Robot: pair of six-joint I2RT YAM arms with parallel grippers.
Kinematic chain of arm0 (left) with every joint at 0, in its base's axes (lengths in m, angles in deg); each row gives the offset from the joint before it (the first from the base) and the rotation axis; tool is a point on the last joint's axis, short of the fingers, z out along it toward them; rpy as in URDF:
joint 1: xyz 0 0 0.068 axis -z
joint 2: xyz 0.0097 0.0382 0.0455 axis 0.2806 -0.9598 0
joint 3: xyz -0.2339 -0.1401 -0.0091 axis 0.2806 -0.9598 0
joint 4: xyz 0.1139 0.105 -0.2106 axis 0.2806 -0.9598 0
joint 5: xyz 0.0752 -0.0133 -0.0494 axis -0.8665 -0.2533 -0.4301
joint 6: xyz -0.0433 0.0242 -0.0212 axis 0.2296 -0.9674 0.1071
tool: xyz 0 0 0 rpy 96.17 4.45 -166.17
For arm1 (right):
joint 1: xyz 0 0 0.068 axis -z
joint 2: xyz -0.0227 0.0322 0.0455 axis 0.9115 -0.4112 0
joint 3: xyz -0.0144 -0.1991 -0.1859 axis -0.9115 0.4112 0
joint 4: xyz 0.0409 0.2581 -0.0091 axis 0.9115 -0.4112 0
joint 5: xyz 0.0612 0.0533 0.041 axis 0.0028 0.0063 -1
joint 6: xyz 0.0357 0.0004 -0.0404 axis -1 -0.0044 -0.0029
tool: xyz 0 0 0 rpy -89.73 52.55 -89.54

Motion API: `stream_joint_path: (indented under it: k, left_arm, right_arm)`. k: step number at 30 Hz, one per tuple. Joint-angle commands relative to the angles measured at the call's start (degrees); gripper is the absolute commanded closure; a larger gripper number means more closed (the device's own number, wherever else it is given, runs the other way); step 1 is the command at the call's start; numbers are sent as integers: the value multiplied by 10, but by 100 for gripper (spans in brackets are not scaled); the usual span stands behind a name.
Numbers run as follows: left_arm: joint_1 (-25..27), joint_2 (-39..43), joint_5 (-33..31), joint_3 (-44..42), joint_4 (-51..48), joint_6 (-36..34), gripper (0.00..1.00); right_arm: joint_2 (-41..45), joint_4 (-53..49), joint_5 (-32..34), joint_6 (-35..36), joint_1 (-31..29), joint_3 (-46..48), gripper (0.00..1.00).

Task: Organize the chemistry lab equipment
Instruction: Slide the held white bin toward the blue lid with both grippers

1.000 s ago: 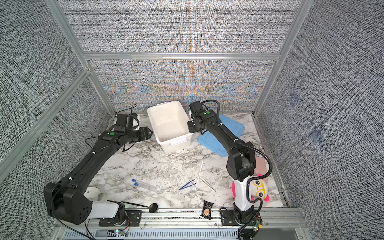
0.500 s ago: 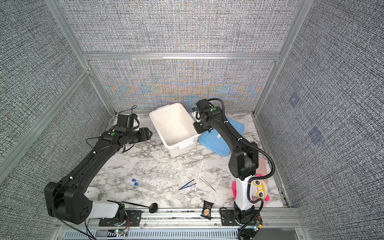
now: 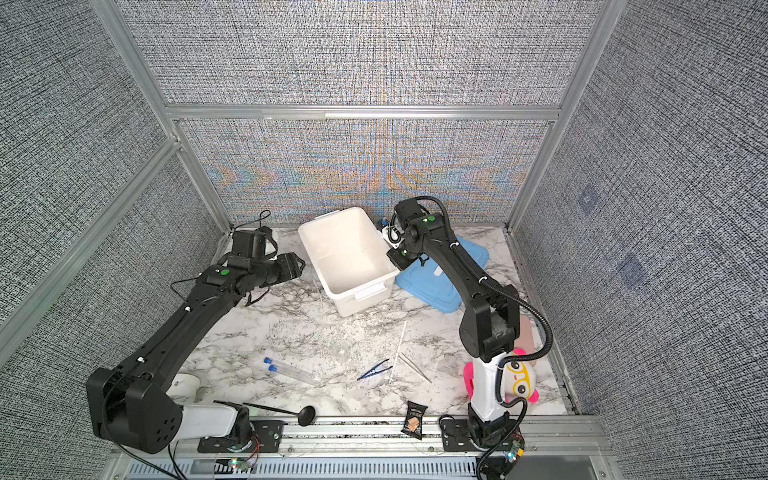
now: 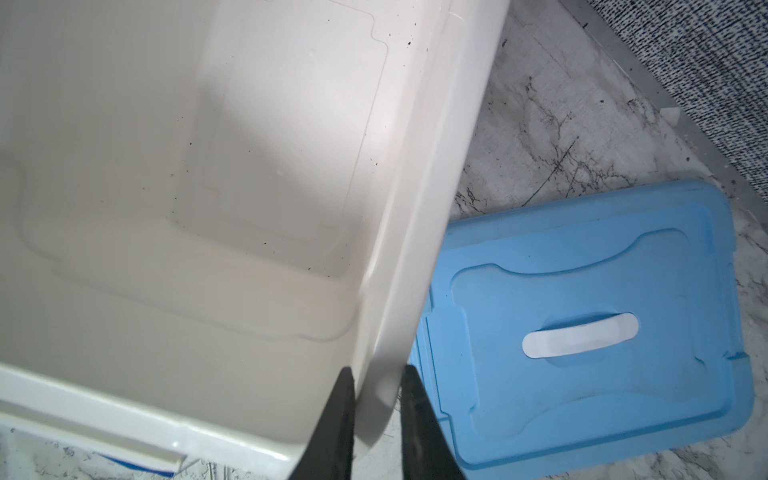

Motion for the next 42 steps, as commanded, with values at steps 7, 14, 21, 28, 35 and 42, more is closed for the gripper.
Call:
stream_joint_path:
  k: [7, 14, 21, 28, 35, 42]
  left_arm:
    - [0, 1, 39, -18, 48, 54, 30]
    - [0, 12, 26, -11, 23, 43, 30]
    - [0, 28, 11, -26, 14, 41, 30]
    - [0, 37, 8, -41, 19, 45, 30]
    - [0, 41, 13, -42, 9, 48, 30]
    - [0, 85, -34, -77, -4, 47, 30]
  right_arm:
    - [-60, -5, 17, -21, 3, -57, 70]
    - [-88, -10, 11, 0, 2, -94, 76]
    - [-89, -17, 21, 68, 3, -106, 81]
    - [-95, -10, 29, 91, 9, -101, 82]
    - [-91, -1, 39, 82, 12, -106, 72]
    - [-14, 26, 43, 16, 6, -90, 54]
